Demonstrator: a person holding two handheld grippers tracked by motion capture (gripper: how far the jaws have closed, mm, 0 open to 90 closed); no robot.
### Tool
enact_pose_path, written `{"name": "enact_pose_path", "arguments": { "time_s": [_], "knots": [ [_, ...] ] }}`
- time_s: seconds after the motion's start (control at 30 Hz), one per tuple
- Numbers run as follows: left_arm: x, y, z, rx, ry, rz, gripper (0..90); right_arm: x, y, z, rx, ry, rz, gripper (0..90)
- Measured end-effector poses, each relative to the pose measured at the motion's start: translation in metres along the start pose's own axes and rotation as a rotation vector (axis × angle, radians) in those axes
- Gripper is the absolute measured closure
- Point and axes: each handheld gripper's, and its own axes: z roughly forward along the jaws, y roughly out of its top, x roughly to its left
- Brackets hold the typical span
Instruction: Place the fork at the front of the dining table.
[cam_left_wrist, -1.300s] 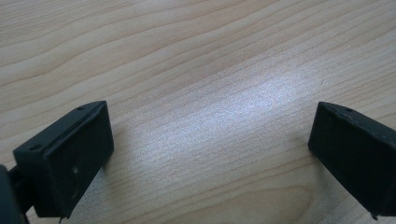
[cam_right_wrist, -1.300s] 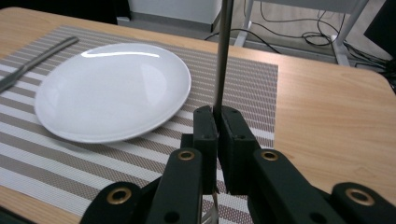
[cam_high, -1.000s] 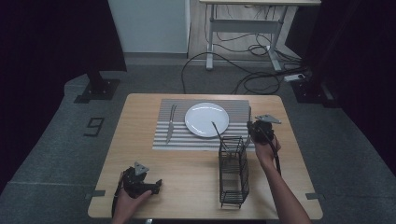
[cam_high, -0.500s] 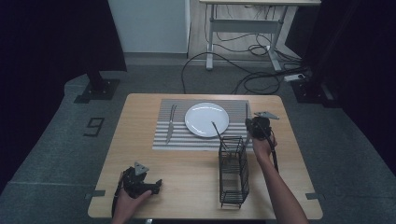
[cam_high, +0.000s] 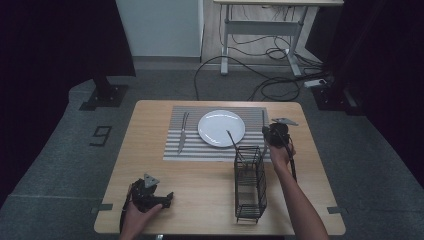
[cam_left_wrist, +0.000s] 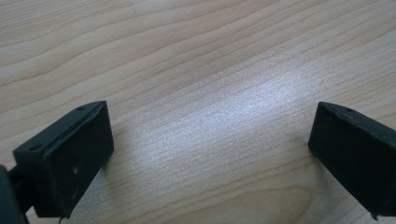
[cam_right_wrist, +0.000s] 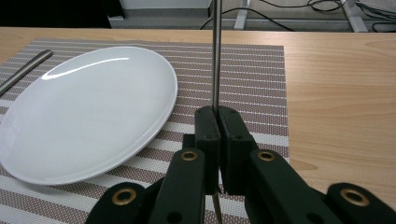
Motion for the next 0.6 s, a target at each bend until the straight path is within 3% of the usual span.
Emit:
{"name": "enact_pose_path", "arguments": {
  "time_s": [0.3, 0.6],
  "knots": [
    [0.000, 0.000, 0.000, 0.000, 0.000, 0.000, 0.0, 0.002, 0.001, 0.010, 0.025, -0.013, -0.004, 86.9],
    [0.000, 0.000, 0.000, 0.000, 0.000, 0.000, 0.0, -0.007, -0.004, 0.025, 0.048, -0.013, 0.059, 86.9]
  ]
}}
